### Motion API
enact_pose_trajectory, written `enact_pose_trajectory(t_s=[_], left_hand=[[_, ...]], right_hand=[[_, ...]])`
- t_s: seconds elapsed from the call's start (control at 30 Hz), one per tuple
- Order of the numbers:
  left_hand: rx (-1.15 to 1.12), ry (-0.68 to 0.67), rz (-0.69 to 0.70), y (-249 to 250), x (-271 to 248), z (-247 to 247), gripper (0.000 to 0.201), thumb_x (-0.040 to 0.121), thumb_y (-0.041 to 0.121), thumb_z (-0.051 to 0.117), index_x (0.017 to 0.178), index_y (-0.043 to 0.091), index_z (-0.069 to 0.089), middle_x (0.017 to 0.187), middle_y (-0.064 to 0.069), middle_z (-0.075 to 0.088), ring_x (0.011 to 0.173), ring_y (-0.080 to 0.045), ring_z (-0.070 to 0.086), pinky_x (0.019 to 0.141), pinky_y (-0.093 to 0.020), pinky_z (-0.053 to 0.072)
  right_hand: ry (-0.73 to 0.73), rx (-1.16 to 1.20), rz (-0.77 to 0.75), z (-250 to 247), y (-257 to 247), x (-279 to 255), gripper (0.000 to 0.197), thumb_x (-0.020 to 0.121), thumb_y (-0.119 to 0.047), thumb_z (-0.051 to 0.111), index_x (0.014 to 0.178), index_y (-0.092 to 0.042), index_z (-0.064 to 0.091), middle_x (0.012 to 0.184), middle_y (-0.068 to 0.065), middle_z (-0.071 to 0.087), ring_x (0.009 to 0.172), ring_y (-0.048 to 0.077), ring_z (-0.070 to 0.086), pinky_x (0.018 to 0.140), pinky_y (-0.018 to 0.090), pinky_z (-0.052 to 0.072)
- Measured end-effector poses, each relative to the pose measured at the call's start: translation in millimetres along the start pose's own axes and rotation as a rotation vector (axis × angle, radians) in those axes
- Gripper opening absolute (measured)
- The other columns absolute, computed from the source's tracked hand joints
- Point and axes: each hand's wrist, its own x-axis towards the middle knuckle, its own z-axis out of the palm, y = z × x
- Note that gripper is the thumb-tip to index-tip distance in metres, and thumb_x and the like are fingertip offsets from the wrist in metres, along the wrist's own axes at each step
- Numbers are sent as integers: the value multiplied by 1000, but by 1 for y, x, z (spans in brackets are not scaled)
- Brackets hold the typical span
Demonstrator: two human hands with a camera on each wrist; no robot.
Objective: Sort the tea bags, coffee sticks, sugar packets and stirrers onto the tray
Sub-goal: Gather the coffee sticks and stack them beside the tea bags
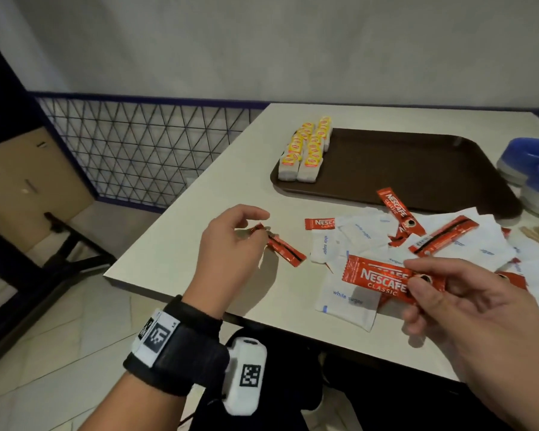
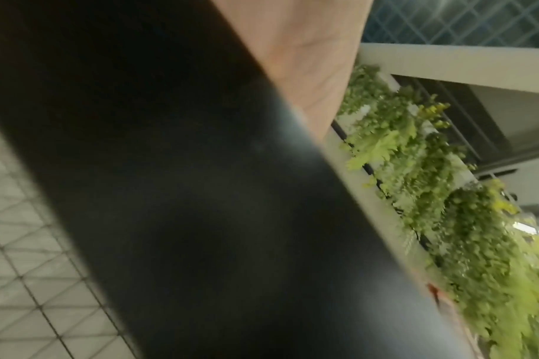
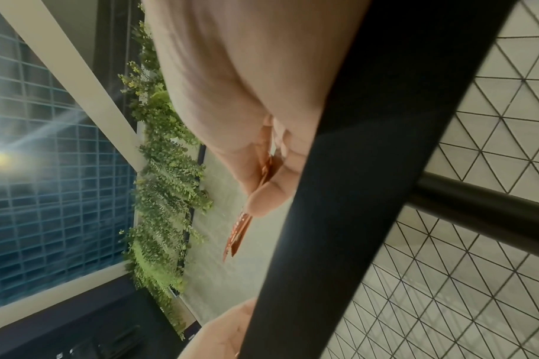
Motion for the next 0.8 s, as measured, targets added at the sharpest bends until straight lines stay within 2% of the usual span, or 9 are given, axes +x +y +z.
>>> enact_pose_trajectory(t_s=[0.07, 0.13, 0.23, 0.33, 0.47, 0.57, 0.67, 0.73, 0.8], left_hand=[[65, -53, 37, 1, -2, 2, 25, 80, 17, 65, 95, 35, 73, 106, 14, 69, 104, -7, 61, 88, -31, 50], [240, -139, 116, 3, -6, 4, 30, 72, 28, 57, 97, 39, 71, 110, 23, 65, 113, -6, 52, 96, -36, 43], [470, -255, 160, 5, -8, 6, 34, 72, 32, 53, 99, 44, 69, 117, 26, 57, 116, -5, 39, 91, -33, 27], [533, -208, 156, 4, -6, 9, 20, 85, 36, 61, 100, 44, 71, 110, 24, 56, 111, -5, 39, 86, -31, 24], [566, -127, 172, 1, -7, 13, 20, 94, 40, 55, 105, 44, 72, 101, 23, 61, 105, -6, 45, 87, -34, 30], [254, -78, 200, 0, -7, 8, 17, 98, 30, 60, 100, 37, 75, 94, 18, 69, 96, -5, 58, 85, -36, 45], [-152, -42, 191, 10, -15, 5, 16, 97, 16, 66, 104, 27, 76, 96, 8, 74, 79, -11, 67, 73, -33, 55], [-314, -133, 164, 24, -28, 11, 22, 93, 10, 69, 109, 25, 73, 90, 3, 73, 66, -14, 64, 61, -30, 54], [-394, -273, 120, 32, -39, 23, 29, 89, 6, 73, 111, 25, 71, 85, -2, 71, 68, -13, 66, 60, -27, 55]], right_hand=[[-11, 30, 24, 1, -2, 0, 88, 34, -74, 91, 104, -21, 78, 72, 23, 69, 55, 38, 63, 56, 42, 55], [-13, 34, 40, 2, -3, 1, 90, 32, -73, 92, 103, -20, 79, 72, 24, 69, 54, 37, 63, 55, 42, 55], [-26, 41, 61, 2, -7, -1, 90, 32, -71, 93, 103, -18, 79, 72, 25, 69, 54, 38, 62, 55, 44, 55], [-32, 55, 72, 3, -10, -2, 90, 31, -71, 93, 102, -18, 79, 73, 25, 69, 55, 39, 63, 56, 44, 54], [-20, 51, 71, 2, -10, -2, 86, 34, -70, 92, 104, -21, 78, 73, 24, 69, 56, 40, 63, 57, 47, 55], [-19, 53, 71, 1, -9, -1, 72, 42, -61, 94, 101, -22, 79, 73, 24, 70, 56, 39, 63, 58, 49, 56], [-100, 69, 80, 2, -9, -4, 83, 34, -63, 96, 103, -20, 79, 74, 27, 69, 54, 39, 62, 53, 45, 55], [-171, 81, 95, 4, -8, -5, 80, 37, -57, 98, 105, -21, 78, 77, 26, 69, 56, 39, 63, 54, 43, 56], [-187, 49, 100, 6, -6, -5, 67, 48, -45, 99, 109, -28, 77, 82, 25, 71, 60, 38, 65, 56, 43, 56]])
